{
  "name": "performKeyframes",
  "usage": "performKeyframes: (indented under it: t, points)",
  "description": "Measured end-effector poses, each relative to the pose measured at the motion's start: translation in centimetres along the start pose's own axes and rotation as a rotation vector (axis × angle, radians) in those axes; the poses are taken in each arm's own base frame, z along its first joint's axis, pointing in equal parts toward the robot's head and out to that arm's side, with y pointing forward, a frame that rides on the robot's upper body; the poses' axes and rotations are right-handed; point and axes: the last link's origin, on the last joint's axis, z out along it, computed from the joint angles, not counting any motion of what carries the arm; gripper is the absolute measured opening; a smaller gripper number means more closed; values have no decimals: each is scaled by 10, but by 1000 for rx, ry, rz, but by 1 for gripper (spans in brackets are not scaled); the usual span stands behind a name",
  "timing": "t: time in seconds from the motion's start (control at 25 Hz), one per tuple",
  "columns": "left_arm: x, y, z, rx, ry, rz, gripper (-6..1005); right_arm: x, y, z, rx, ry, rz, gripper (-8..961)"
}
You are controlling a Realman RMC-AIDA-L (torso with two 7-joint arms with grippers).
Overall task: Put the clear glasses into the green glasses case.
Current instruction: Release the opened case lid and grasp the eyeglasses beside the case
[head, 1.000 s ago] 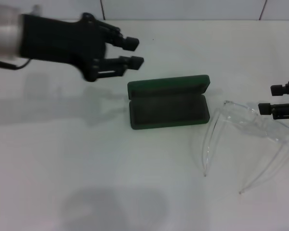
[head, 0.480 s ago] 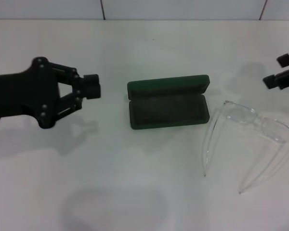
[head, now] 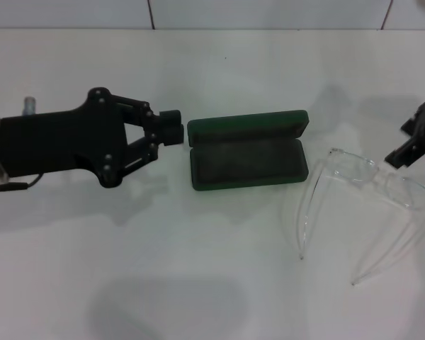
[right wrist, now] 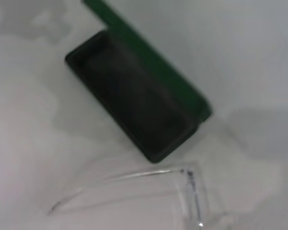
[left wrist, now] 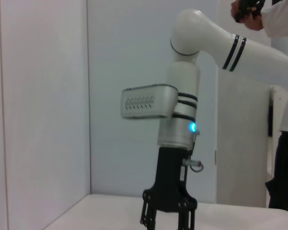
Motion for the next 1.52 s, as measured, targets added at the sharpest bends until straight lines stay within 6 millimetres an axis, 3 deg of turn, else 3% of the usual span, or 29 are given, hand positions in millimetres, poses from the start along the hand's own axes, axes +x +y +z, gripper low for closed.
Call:
performKeyframes:
  t: [0.64,1.24,1.52]
  points:
    - [-11,4,3,-4,-10,-20,125,-4,4,53,15,59,-63,550]
    - [-19,6,-1,22,-12,-39,122,-3,9,64,-6,54,-58,406]
    - [-21,6,0,32,-15,-43,120,1,9,68,-16,68,-49,390]
